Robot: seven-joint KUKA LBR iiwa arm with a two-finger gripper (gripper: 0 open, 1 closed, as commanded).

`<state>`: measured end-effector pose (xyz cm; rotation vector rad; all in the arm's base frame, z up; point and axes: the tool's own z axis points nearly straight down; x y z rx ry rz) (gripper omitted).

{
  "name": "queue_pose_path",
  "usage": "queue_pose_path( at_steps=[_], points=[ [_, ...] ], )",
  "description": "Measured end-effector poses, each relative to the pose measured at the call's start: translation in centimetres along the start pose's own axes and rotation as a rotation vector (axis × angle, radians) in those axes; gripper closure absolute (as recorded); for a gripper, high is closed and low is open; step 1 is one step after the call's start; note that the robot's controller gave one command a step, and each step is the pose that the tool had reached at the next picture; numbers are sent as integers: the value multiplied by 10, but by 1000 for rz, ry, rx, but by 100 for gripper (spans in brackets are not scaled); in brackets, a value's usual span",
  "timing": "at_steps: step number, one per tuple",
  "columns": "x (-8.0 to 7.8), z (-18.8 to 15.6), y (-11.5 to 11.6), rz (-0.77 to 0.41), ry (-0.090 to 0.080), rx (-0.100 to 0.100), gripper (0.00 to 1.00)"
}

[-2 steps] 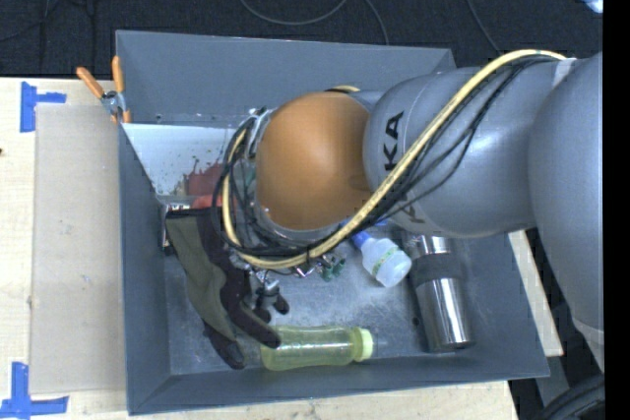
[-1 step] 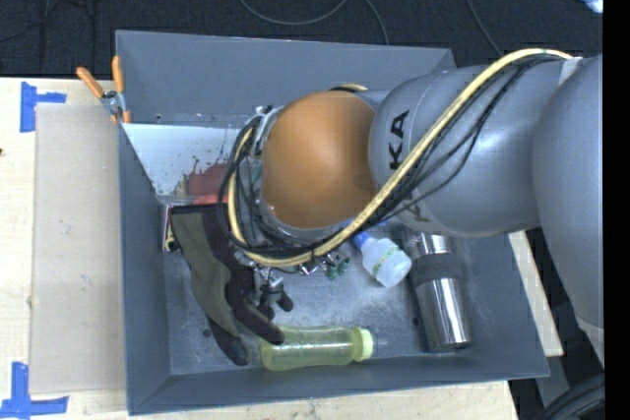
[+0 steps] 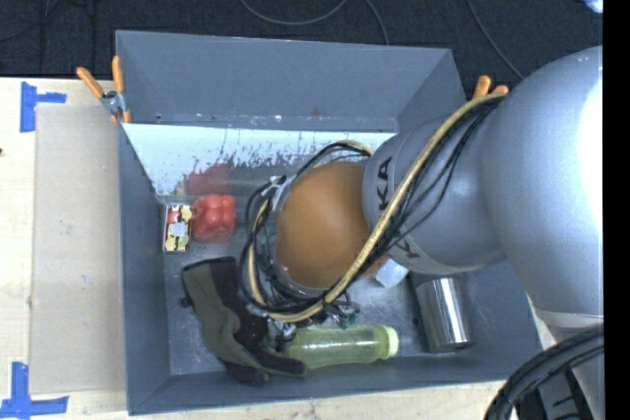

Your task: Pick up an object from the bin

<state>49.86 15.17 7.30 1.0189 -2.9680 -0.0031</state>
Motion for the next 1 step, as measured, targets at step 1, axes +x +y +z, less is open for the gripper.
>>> queue_pose_path(
  at_steps=[1],
  points=[
    [0,0,0,2,0,0,100]
  ],
)
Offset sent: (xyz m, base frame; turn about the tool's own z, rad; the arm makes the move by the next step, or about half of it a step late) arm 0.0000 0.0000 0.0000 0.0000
